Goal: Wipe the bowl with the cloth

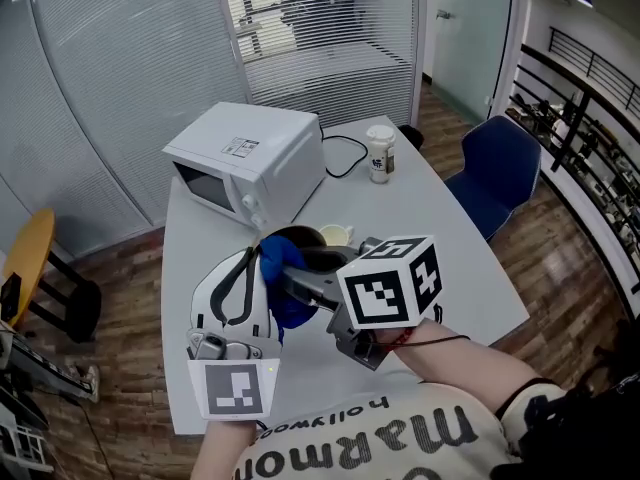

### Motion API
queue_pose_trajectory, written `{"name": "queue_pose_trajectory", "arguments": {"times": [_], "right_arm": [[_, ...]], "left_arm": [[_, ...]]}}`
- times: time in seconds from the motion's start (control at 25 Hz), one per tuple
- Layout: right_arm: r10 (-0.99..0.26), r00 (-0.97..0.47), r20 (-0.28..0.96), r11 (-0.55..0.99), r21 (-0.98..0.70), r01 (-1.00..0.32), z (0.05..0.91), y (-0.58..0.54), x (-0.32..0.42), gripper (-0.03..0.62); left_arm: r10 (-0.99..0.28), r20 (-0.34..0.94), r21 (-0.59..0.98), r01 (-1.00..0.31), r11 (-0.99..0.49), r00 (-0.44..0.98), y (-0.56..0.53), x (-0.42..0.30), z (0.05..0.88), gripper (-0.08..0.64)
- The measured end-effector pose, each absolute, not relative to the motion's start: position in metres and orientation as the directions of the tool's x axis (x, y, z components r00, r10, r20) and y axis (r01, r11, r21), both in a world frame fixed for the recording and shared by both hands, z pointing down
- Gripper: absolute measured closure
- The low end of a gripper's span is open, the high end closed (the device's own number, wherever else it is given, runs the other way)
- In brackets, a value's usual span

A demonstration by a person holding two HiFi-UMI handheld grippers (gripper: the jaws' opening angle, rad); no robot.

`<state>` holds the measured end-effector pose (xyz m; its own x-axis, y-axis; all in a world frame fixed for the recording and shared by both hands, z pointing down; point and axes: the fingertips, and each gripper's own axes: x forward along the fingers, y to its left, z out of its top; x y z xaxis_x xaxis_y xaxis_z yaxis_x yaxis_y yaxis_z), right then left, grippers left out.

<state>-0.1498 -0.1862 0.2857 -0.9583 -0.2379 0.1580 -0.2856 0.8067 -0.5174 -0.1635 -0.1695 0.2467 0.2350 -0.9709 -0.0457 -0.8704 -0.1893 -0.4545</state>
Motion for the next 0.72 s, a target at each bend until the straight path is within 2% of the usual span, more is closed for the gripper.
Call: {"name": "queue_pose_trajectory", "arguments": {"times": [0.28, 0.72], "right_arm": [[-0.252, -0.944, 0.215, 0.823, -0.466, -0.326, 0.298, -0.189, -0.153, 0.494], [-0.373, -0.889, 0.266, 0.784, -0.422, -0.455, 0.312, -0.212, -0.142, 0.494]], "left_arm": [[-0.949, -0.04, -0.435, -0.86, -0.265, 0.313, -0.166, -0.151, 0.247, 0.551], [-0.962, -0.045, -0.438, -0.871, -0.223, 0.27, -0.169, -0.155, 0.248, 0.546]]}}
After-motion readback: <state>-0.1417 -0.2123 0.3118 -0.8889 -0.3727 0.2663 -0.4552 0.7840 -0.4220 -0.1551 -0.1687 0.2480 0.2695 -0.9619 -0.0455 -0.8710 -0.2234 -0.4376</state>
